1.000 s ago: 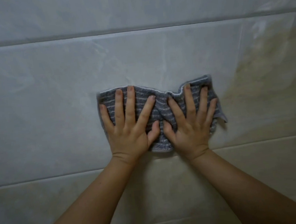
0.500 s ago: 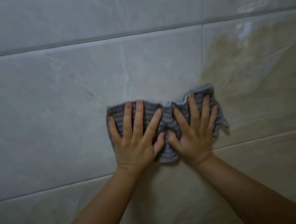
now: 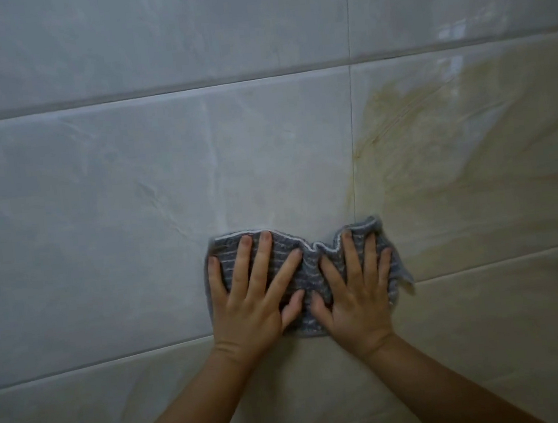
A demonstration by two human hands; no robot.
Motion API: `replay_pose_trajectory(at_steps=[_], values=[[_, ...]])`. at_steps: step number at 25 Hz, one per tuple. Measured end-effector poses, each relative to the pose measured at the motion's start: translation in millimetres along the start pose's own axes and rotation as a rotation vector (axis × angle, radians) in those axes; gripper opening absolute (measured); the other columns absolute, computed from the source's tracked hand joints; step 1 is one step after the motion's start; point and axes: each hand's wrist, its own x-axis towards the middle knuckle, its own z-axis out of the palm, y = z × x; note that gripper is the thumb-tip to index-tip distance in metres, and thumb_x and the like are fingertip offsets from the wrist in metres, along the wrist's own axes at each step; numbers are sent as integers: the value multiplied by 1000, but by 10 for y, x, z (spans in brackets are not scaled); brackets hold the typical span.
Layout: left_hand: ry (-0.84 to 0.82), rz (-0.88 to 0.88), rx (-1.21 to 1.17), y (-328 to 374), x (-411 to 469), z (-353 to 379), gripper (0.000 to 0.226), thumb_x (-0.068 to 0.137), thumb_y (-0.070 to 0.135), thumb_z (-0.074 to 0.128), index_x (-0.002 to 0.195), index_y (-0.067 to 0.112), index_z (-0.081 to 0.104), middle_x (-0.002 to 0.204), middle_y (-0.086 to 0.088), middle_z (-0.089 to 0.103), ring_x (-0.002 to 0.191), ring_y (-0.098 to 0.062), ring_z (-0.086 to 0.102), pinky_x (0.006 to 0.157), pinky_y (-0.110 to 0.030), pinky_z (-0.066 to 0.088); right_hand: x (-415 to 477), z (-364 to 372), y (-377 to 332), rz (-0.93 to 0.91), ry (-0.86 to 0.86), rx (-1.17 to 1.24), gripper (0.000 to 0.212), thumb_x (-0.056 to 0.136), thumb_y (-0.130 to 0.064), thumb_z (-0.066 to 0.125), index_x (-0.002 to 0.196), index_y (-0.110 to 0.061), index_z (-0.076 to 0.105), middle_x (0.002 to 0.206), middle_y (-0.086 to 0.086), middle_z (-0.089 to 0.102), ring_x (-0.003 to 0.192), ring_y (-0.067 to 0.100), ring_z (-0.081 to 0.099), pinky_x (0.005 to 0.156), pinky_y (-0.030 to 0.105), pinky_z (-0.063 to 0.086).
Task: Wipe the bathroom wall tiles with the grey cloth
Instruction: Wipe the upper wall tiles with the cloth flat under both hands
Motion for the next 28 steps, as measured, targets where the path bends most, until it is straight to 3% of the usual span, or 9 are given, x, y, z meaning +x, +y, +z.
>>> replay_pose_trajectory(at_steps=[3, 5, 8, 13, 20, 24, 28], values=[[97, -88, -19, -66, 461, -79, 62, 94, 53, 51, 149, 31, 37, 157, -15, 29, 146, -35, 23, 116, -62, 8, 630, -208, -61, 122, 91, 123, 66, 77, -45, 57, 138, -26, 40, 155, 18, 24, 145, 48, 9, 113, 68, 6], [146, -180, -31, -169, 844, -132, 60, 95, 51, 50, 149, 29, 38, 157, -16, 26, 146, -37, 24, 116, -63, 9, 1097, -286, -64, 218, 165, 129, 56, 87, -46, 49, 138, -24, 40, 154, 21, 28, 143, 51, 11, 112, 70, 6], [147, -213, 3, -165, 964, -126, 62, 94, 51, 47, 150, 29, 34, 159, -15, 21, 147, -38, 20, 117, -63, 8, 1156, -239, 36, 166, 159, 25, 57, 98, -47, 33, 148, -21, 30, 157, 17, 24, 144, 48, 13, 113, 68, 9], [31, -76, 36, 234, 525, -8, 68, 92, 54, 46, 152, 30, 26, 161, -13, 18, 152, -30, 6, 117, -62, 6, 504, -115, 325, -26, 41, -59, 66, 95, -43, 39, 151, -18, 16, 159, 12, 9, 149, 34, -4, 116, 62, 6], [170, -209, -21, 91, 1641, -178, 56, 98, 45, 39, 151, 28, 34, 158, -14, 22, 147, -35, 20, 116, -64, 11, 1643, -436, 513, 32, 136, -21, 61, 98, -40, 30, 153, -18, 16, 160, 12, 17, 147, 36, 9, 118, 58, 2], [114, -138, -48, 241, 1582, -141, 59, 98, 50, 40, 152, 28, 33, 159, -13, 22, 148, -34, 18, 117, -62, 8, 1383, -407, 614, 215, 156, -10, 61, 98, -41, 29, 153, -16, 21, 160, 14, 13, 148, 39, 7, 117, 62, 7], [94, -45, -40, 177, 1338, -128, 60, 97, 50, 42, 152, 28, 31, 160, -12, 21, 148, -33, 17, 117, -62, 8, 1154, -338, 473, 126, 87, -57, 60, 99, -42, 23, 155, -21, 11, 160, 10, 11, 147, 41, 8, 115, 66, 10]])
